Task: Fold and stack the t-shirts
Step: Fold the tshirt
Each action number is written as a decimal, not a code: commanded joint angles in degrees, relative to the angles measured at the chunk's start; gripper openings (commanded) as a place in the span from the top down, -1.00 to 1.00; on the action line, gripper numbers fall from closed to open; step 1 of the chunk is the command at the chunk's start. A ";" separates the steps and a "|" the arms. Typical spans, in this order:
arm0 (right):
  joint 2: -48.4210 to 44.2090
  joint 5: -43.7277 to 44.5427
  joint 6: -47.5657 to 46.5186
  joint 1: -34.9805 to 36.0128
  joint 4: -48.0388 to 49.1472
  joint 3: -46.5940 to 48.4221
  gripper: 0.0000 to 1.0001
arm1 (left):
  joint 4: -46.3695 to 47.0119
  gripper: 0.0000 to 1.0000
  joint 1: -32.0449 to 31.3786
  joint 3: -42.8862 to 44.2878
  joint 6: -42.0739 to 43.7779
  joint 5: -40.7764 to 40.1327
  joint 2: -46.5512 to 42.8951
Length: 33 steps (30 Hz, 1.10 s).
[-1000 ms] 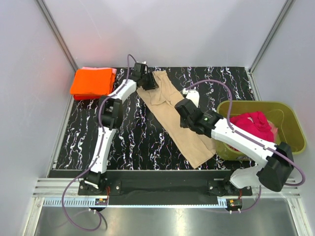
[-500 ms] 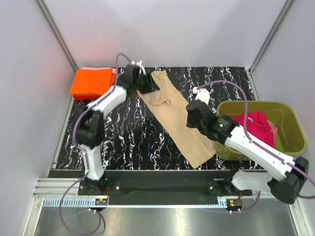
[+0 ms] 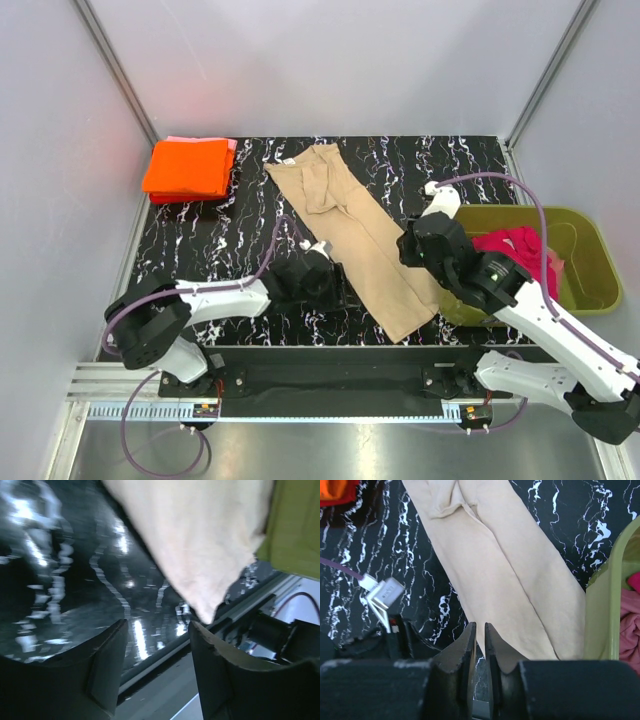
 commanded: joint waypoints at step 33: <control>-1.89 -0.13 1.43 0.43 -0.17 -2.00 0.64 | 2.64 0.61 -1.70 7.70 -4.84 -15.29 14.37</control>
